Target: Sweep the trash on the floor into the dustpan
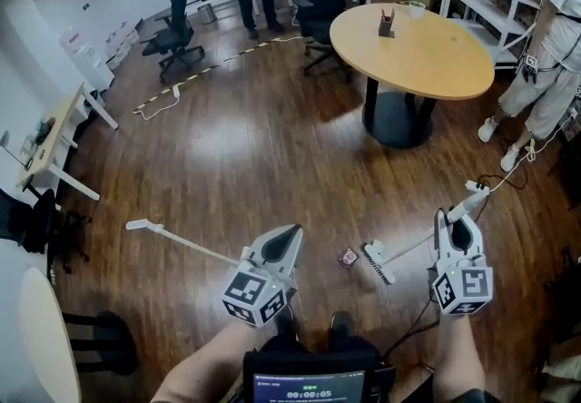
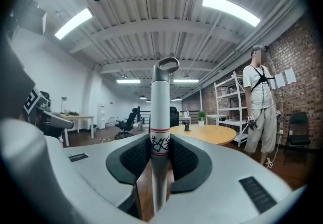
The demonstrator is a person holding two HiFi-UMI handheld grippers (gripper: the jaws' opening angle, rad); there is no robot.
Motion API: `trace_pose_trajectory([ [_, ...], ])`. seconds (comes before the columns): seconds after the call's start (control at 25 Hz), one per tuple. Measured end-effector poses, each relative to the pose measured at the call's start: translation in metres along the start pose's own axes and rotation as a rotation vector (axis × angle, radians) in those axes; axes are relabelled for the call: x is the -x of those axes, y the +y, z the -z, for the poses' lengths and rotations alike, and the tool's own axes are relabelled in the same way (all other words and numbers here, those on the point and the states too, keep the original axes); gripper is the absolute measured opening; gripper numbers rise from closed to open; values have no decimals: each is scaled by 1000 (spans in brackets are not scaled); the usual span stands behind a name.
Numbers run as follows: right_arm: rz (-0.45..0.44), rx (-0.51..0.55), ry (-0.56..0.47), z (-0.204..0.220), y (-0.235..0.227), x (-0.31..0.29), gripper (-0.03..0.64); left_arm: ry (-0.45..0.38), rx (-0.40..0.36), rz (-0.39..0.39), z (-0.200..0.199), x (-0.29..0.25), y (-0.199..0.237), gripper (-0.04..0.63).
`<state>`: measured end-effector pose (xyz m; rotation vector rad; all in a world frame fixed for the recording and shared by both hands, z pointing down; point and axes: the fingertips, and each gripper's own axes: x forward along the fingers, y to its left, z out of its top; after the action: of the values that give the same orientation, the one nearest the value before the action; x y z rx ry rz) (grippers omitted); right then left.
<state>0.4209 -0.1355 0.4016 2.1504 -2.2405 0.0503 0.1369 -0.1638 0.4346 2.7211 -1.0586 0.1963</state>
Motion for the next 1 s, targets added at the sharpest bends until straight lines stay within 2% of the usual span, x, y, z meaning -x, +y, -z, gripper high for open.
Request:
trace_pose_trajectory([
  [0.32, 85, -9, 73, 99, -2, -61, 121, 28, 18, 34, 50, -61, 57, 2],
  [0.56, 99, -13, 132, 160, -15, -89, 121, 74, 29, 37, 81, -91, 72, 2],
  [0.76, 93, 9, 181, 204, -17, -116, 120, 105, 22, 22, 98, -102, 85, 2],
  [1.0, 78, 34, 248, 243, -11, -139, 121, 135, 3, -18, 105, -89, 108, 2],
])
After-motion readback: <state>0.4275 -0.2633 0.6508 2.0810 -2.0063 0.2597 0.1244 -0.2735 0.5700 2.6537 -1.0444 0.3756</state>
